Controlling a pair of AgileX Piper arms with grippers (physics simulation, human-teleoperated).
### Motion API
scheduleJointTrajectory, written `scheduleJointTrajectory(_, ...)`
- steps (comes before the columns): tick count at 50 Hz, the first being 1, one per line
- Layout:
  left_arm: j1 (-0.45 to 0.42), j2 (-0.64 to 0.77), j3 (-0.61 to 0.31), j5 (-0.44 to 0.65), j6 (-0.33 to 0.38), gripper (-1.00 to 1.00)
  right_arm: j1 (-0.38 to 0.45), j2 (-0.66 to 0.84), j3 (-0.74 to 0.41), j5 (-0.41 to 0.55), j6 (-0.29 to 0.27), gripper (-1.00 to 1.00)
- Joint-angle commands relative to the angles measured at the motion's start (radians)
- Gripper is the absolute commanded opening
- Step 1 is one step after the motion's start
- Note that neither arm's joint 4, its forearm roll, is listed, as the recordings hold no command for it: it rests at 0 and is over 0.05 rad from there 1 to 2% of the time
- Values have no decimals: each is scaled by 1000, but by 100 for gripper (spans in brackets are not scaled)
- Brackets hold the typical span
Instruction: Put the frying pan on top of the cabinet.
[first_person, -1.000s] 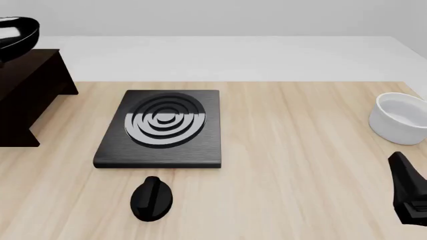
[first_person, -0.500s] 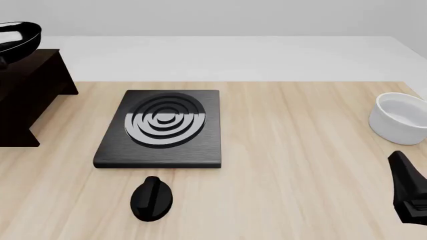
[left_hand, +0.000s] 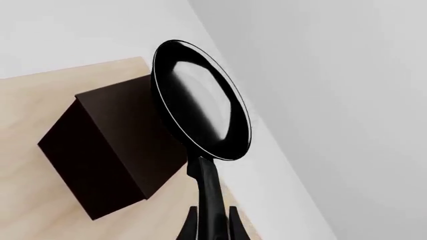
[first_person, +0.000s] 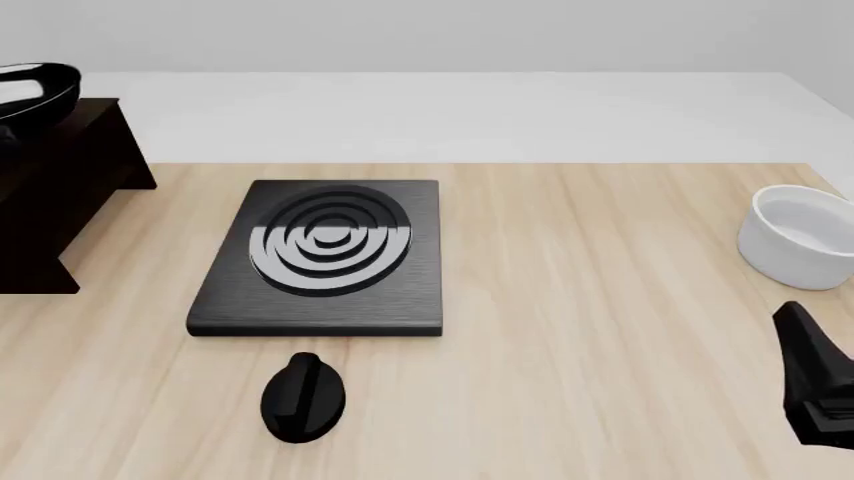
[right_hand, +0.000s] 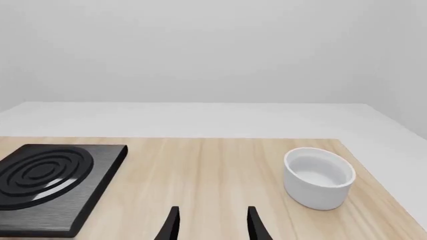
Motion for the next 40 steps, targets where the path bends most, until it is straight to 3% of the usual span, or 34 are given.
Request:
scheduleJointTrajectory(1,12,26,-31,-29,1,-100,0,3,1,-3,-2,100)
scheduleJointTrajectory(40,12,76,-1,-67,-4,-100,2,8,6,-11,-8,100)
